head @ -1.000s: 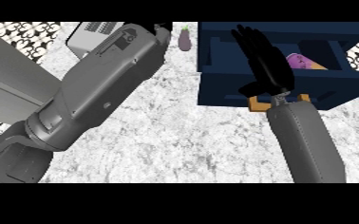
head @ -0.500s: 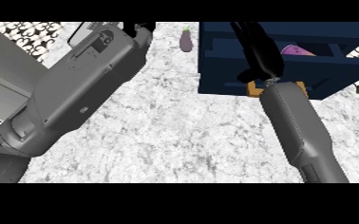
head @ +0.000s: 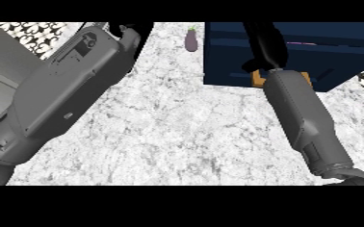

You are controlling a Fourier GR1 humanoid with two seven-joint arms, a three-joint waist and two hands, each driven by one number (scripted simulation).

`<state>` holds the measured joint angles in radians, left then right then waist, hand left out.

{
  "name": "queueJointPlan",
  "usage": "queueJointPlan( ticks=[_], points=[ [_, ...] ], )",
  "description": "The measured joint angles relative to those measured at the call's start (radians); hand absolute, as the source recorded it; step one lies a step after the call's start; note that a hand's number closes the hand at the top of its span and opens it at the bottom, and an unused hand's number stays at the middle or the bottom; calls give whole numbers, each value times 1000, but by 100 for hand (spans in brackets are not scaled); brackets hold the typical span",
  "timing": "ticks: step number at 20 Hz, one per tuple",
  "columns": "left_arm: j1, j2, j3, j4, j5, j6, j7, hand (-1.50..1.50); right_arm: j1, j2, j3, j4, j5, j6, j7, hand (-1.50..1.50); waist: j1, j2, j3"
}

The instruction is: Pick up the can, place it into the drawer and close the drawer

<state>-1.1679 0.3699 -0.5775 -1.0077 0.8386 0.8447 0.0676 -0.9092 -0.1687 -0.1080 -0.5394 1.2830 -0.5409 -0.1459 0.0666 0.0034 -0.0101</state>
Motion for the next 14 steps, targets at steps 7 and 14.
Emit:
queueJointPlan(
  ticks=[7, 14],
  points=[
    [25, 43, 12, -59, -19, -8, 32, -150, -95, -12, -48, 158, 6, -113, 16, -150, 14, 14, 8],
    [29, 60, 7, -120, -37, 8, 71, -150, -189, -47, -67, 270, 22, -111, 37, -150, 29, 29, 15]
  ],
)
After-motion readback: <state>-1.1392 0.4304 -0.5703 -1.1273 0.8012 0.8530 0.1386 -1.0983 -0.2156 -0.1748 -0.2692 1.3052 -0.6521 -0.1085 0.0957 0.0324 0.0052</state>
